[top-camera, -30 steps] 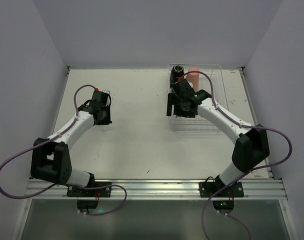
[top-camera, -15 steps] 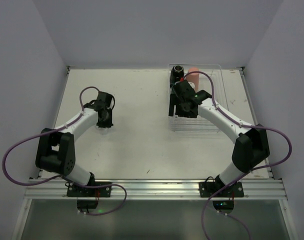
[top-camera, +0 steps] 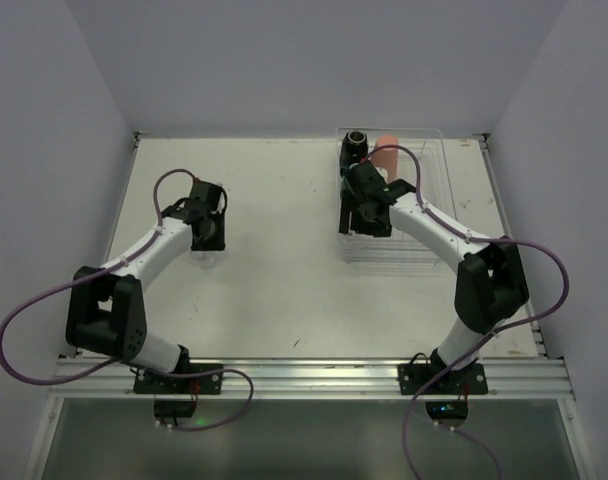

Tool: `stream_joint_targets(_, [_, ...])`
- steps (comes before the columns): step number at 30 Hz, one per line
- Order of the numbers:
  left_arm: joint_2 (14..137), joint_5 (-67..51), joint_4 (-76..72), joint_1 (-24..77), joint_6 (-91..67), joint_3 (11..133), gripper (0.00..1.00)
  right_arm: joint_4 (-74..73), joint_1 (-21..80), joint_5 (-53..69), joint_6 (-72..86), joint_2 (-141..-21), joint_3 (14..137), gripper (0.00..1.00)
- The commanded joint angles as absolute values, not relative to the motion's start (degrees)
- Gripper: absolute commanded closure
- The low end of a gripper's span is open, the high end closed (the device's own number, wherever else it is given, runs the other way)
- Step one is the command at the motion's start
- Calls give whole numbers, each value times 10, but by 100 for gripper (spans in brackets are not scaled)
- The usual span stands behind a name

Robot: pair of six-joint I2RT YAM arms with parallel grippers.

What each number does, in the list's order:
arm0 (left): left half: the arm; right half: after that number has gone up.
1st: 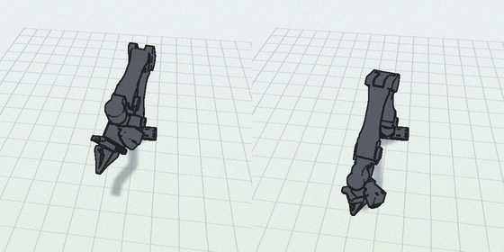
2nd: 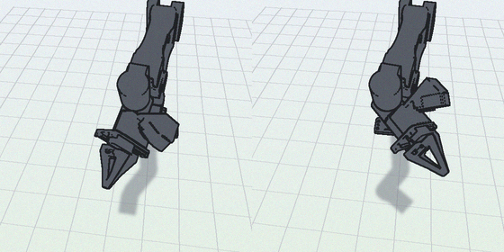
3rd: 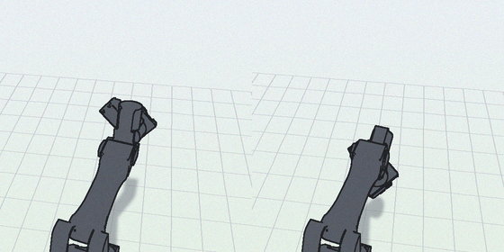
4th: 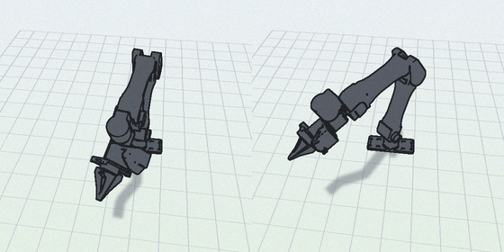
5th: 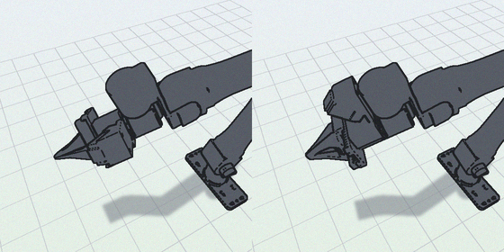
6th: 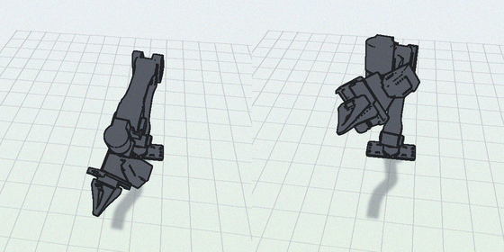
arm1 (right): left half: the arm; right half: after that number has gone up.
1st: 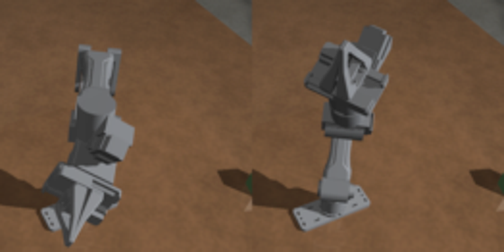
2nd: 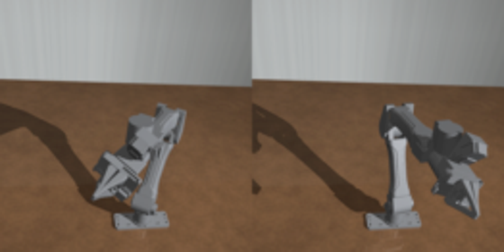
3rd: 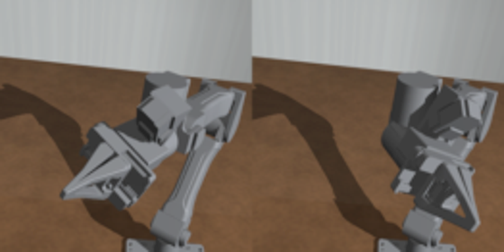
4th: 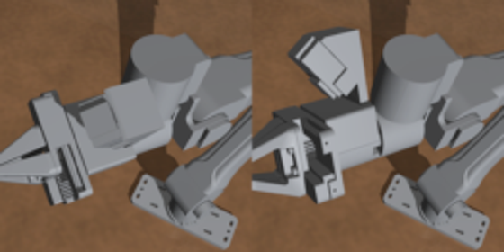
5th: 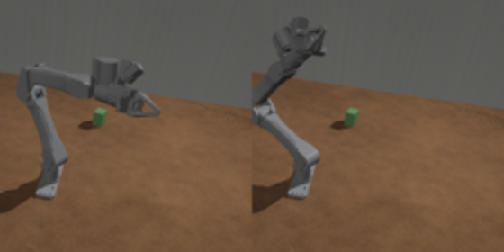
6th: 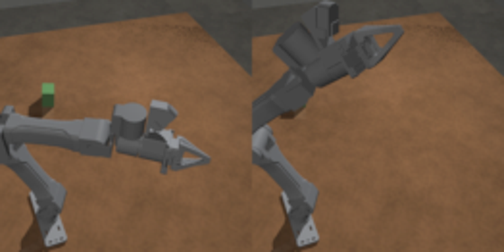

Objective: Unload the cups from the dish rack

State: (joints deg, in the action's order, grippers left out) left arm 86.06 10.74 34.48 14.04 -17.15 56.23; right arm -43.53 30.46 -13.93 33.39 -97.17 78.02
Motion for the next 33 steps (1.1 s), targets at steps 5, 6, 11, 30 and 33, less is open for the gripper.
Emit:
stream_joint_targets(5, [760,79,342,151,-186,622,59,-394,304,-109,326,-996,785,27])
stream_joint_targets(6, [752,64,343,152,-189,626,59,-391,304,-105,325,-998,785,27])
stream_joint_targets(11, [704,40,343,156,-195,647,57,-382,304,-104,325,-1005,781,28])
stream_joint_targets(30, [699,22,330,162,-193,628,56,-435,304,-181,346,-964,771,28])
stream_joint_targets(33, [699,19,330,163,-193,627,56,-439,304,-185,348,-950,766,28])
